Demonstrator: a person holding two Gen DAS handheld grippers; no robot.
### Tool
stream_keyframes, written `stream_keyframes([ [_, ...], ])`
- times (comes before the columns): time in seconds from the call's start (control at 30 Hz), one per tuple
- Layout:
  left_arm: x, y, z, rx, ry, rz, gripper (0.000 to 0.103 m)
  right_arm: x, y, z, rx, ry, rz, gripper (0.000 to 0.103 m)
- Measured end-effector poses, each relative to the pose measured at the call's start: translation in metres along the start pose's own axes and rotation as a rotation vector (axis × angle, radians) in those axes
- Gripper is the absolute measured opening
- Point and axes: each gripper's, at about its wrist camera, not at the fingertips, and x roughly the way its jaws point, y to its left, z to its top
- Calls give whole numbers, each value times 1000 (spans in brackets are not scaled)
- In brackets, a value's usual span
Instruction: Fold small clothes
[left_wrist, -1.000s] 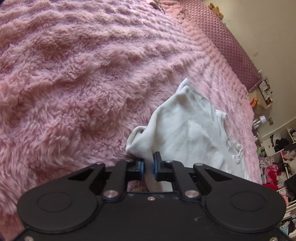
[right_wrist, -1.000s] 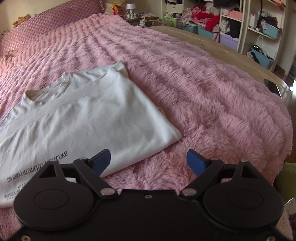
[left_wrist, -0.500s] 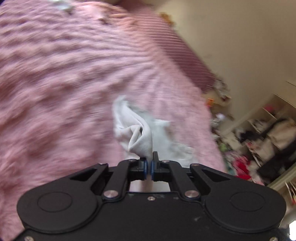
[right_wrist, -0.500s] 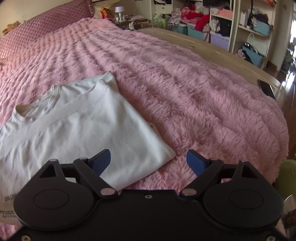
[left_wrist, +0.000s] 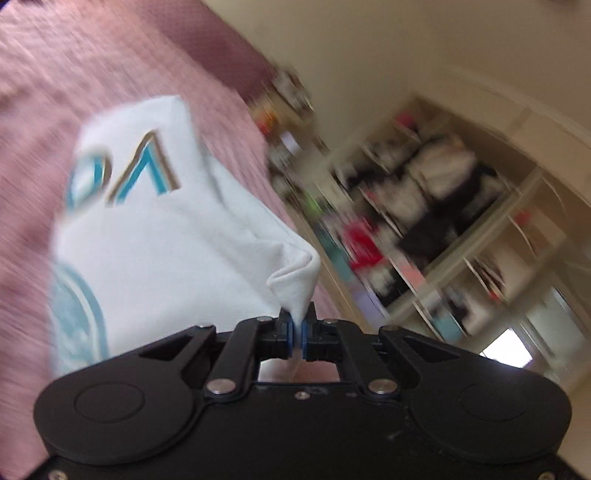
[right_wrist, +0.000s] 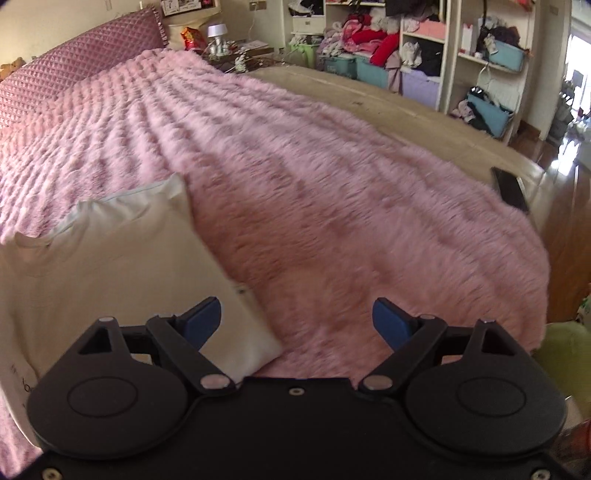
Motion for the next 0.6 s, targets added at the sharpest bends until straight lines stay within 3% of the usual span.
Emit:
stream_keyframes([
  [0.1,55,5,-30,-57,168,-56,3,2,-11,3,12,-9,-41,90],
  [0.13,71,5,-40,-44,217,-53,13,3,-15,3,20,-10,-51,90],
  [0.17,82,5,-47,-27,263,-31,15,3,-18,3,27,-8,-58,90],
  [0.27,91,11,-54,-30,316,-19,28,3,-25,4,43,-9,-44,90],
  [0.33,76,14,-47,-45,300,-42,48,2,-27,6,45,-24,6,90],
  [0.43,43,23,-21,-5,218,-7,58,6,-24,16,11,-55,139,89],
  [0.5,27,41,5,24,168,71,66,15,-15,30,-49,-76,247,82],
  [0.57,16,62,28,38,123,174,66,28,-2,47,-117,-88,341,71],
  [0.6,14,74,38,43,112,231,66,35,6,55,-153,-95,374,61],
])
